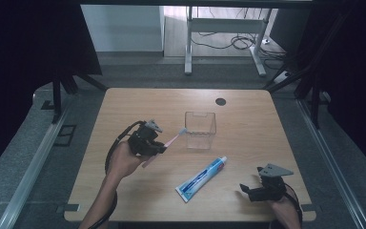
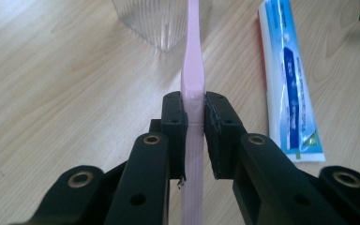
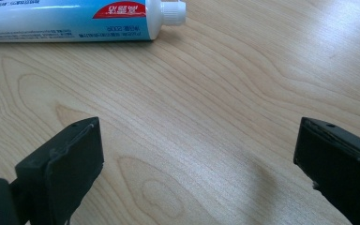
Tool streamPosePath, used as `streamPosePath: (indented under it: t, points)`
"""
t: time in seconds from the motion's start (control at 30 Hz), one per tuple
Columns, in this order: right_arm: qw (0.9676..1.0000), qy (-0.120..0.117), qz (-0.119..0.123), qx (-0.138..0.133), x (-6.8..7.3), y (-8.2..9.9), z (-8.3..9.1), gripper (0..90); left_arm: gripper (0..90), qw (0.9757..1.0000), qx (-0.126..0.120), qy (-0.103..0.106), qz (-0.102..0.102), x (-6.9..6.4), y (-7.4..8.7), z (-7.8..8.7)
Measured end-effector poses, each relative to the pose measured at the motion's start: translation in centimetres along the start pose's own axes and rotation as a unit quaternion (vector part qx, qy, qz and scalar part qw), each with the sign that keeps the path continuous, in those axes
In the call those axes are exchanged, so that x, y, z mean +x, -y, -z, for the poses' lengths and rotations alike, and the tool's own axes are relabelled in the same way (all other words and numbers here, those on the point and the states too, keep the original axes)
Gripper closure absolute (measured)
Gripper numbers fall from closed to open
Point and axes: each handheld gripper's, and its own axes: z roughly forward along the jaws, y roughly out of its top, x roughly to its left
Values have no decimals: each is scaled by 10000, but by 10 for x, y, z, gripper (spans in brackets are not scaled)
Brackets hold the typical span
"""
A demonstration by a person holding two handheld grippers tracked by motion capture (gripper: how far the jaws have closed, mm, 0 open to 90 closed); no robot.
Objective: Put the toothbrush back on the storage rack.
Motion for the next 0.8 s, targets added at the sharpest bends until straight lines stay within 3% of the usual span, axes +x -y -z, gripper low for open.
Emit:
streamPosePath:
  t: [0.8]
  points:
    - [10000,6,-49,45,0,0,-1,0,788,9990,-439,-5,-39,0,-33,-1]
